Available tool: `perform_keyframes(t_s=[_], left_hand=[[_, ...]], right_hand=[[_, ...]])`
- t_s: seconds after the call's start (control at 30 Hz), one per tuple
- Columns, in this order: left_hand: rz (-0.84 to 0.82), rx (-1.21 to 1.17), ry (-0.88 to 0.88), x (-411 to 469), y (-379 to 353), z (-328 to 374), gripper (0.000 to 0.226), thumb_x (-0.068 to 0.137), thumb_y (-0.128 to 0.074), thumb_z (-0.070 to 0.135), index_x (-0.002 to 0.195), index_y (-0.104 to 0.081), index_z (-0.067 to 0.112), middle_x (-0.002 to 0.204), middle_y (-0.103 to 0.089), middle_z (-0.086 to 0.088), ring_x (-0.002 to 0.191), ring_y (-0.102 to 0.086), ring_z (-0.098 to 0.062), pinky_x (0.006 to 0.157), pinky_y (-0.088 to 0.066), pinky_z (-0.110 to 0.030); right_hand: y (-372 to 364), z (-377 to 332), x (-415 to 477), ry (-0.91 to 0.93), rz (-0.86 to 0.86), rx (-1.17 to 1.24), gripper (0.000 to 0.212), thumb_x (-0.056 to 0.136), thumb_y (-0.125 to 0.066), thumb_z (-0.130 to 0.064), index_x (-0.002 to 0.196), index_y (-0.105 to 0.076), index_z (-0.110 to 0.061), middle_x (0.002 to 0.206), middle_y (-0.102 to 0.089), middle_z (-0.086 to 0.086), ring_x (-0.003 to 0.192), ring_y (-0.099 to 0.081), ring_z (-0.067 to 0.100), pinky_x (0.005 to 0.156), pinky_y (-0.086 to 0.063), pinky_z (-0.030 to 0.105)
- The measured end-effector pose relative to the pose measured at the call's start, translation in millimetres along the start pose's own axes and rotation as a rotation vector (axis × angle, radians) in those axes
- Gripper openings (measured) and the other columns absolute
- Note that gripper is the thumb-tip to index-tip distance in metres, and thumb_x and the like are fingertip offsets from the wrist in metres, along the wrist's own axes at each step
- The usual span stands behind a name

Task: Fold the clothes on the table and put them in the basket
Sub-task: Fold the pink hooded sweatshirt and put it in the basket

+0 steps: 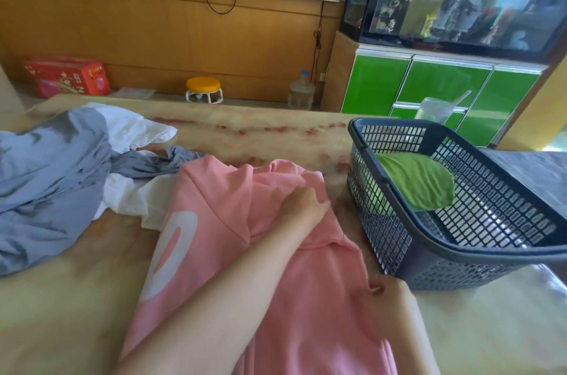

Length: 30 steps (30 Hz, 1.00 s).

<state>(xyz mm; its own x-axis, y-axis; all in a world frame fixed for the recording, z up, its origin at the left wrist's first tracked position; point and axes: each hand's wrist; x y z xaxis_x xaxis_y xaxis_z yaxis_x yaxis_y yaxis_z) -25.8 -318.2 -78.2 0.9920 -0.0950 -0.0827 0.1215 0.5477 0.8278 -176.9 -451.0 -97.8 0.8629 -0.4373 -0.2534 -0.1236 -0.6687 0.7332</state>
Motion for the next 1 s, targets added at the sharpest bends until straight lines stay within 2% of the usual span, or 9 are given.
perform_keyframes(t_s=[0.07,0.2,0.3,0.47,0.6,0.77,0.83,0.9,1.0], left_hand=[[-0.005,0.011,0.03,9.5,-8.3,8.3,0.041,0.091,-0.05,0.049,0.106,-0.06,0.012,0.101,-0.065,-0.005,0.09,-0.062,-0.024,0.072,-0.045,-0.031],[0.006,0.063,0.099,20.1,-13.9,19.0,0.066,0.08,-0.061,0.059,0.122,-0.047,0.011,0.114,-0.061,-0.008,0.098,-0.061,-0.026,0.077,-0.049,-0.033],[-0.002,0.147,0.176,29.0,-18.0,23.5,0.078,0.078,-0.066,0.055,0.134,-0.034,0.011,0.119,-0.057,-0.006,0.106,-0.059,-0.025,0.074,-0.048,-0.033],[0.026,0.246,0.221,38.3,-29.0,24.1,0.067,0.085,-0.062,0.039,0.139,-0.035,0.01,0.122,-0.057,-0.007,0.111,-0.057,-0.023,0.073,-0.048,-0.031],[0.065,0.023,0.15,37.2,-18.5,14.8,0.036,0.098,-0.041,0.018,0.133,-0.049,0.017,0.125,-0.059,-0.008,0.112,-0.057,-0.025,0.066,-0.04,-0.014],[0.096,-0.099,0.223,38.9,31.5,-1.7,0.046,0.101,-0.033,0.038,0.135,-0.047,0.011,0.132,-0.05,-0.011,0.122,-0.048,-0.031,0.095,-0.039,-0.036],[0.122,-0.097,0.267,33.5,50.9,-16.6,0.045,0.099,-0.036,0.032,0.133,-0.049,0.004,0.137,-0.046,-0.013,0.126,-0.045,-0.033,0.103,-0.036,-0.037],[0.16,-0.13,0.243,24.0,69.5,-36.0,0.036,0.095,-0.041,0.018,0.125,-0.052,0.002,0.13,-0.053,-0.018,0.12,-0.05,-0.034,0.095,-0.038,-0.035],[0.21,-0.269,0.228,6.8,91.2,-71.7,0.031,0.092,-0.045,0.011,0.121,-0.053,0.002,0.119,-0.057,-0.02,0.109,-0.054,-0.033,0.073,-0.036,-0.031]], right_hand=[[0.4,-6.2,2.4,0.033,0.004,0.094,0.008,0.078,-0.066,-0.021,0.071,-0.063,-0.023,0.072,-0.062,-0.002,0.074,-0.058,0.023,0.064,-0.044,0.028],[-2.0,-12.5,7.2,0.046,-0.019,0.17,0.011,0.081,-0.066,-0.027,0.091,-0.063,-0.021,0.078,-0.06,-0.007,0.078,-0.058,0.021,0.068,-0.042,0.028],[-0.8,-11.6,7.9,0.095,-0.053,0.184,0.008,0.081,-0.066,-0.018,0.088,-0.063,-0.019,0.076,-0.06,-0.007,0.069,-0.055,0.011,0.057,-0.039,0.025],[-3.5,-15.9,0.5,0.193,-0.187,0.208,0.014,0.08,-0.07,-0.016,0.089,-0.061,-0.022,0.078,-0.067,0.002,0.066,-0.059,0.012,0.054,-0.041,0.021],[-5.8,-27.7,-6.3,0.296,-0.339,0.154,0.025,0.082,-0.064,-0.018,0.104,-0.056,-0.027,0.076,-0.067,0.006,0.059,-0.057,0.014,0.055,-0.041,0.023],[-2.5,-48.5,-15.8,0.489,-0.405,0.001,0.054,0.083,-0.058,-0.016,0.131,-0.044,-0.038,0.069,-0.063,0.003,0.052,-0.049,0.008,0.059,-0.041,0.025],[-5.0,-63.0,-26.8,0.543,-0.499,0.034,0.063,0.086,-0.055,-0.013,0.141,-0.034,-0.036,0.081,-0.067,0.006,0.059,-0.059,0.019,0.057,-0.048,0.028],[-13.1,-79.7,-41.6,0.61,-0.594,0.061,0.069,0.088,-0.055,-0.014,0.146,-0.026,-0.035,0.086,-0.065,0.001,0.072,-0.062,0.024,0.063,-0.052,0.031],[-33.9,-100.5,-60.4,0.729,-0.632,-0.014,0.07,0.09,-0.051,-0.015,0.15,-0.02,-0.033,0.081,-0.055,-0.009,0.065,-0.05,0.005,0.076,-0.045,0.024]])
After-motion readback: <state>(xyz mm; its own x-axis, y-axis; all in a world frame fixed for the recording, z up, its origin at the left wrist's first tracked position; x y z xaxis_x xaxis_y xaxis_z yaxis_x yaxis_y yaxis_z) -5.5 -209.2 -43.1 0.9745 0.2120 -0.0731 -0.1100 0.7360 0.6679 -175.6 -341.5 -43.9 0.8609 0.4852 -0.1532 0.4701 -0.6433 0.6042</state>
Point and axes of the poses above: each hand's wrist, its own x-axis towards the middle knuckle, its own y-axis out of the back of the hand, z = x × y
